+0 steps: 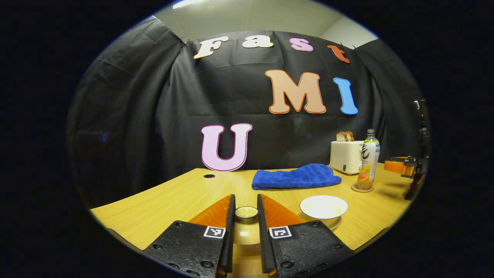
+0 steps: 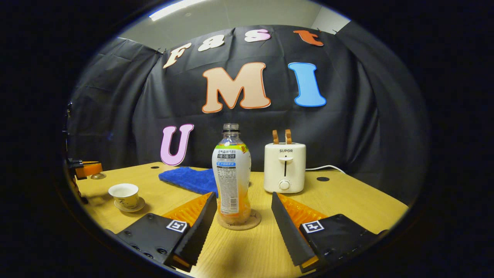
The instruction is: Open the teacup lid with one hand, grasp the water bottle and pour water into the teacup with the other hand; after pouring, place the water bottle on the coaster and then close the teacup lid.
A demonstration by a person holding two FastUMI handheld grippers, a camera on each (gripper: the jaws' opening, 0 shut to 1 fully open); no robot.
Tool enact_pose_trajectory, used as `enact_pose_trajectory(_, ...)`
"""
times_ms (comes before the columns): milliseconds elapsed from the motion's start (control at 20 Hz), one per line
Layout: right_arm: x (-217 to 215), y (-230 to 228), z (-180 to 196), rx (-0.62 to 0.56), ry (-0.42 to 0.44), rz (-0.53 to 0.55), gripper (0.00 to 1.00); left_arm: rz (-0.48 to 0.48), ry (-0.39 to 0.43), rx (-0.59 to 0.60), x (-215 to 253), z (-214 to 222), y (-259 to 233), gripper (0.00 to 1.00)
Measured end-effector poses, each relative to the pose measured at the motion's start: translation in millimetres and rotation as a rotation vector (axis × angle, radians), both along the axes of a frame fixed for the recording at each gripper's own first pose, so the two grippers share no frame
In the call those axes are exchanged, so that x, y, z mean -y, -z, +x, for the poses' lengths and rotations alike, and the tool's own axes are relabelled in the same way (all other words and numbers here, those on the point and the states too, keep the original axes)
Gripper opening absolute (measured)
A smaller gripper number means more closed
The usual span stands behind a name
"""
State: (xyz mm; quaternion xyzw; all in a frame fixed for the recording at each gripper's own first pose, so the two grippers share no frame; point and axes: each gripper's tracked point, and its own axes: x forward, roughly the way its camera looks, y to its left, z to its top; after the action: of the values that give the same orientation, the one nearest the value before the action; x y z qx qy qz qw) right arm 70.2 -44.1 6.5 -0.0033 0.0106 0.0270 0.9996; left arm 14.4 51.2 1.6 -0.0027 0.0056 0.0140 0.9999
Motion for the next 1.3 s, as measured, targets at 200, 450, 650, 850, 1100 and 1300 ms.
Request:
enact_pose_trajectory(200,11,-1,-19,0.005,0.053,-0.001,0.88,-0.002,0.019,0.002,12,0,0,0.27)
enact_pose_trajectory(450,8,-8,-27,0.014,0.054,0.002,0.88,-0.006,0.061,0.004,37,4,-1,0.27)
enact_pose_trajectory(650,10,-9,-43,0.014,0.044,0.001,0.92,-0.005,0.121,0.005,67,11,-1,0.27)
enact_pose_trajectory(850,18,-8,-46,0.017,0.082,0.0,0.91,-0.007,0.205,0.003,100,21,-1,0.27)
enact_pose_trajectory(1100,20,-8,-46,0.017,0.085,-0.001,0.91,-0.008,0.281,0.001,125,28,-1,0.27)
enact_pose_trajectory(1300,20,-8,-45,0.016,0.084,0.0,0.88,-0.007,0.316,0.001,135,33,-1,0.27)
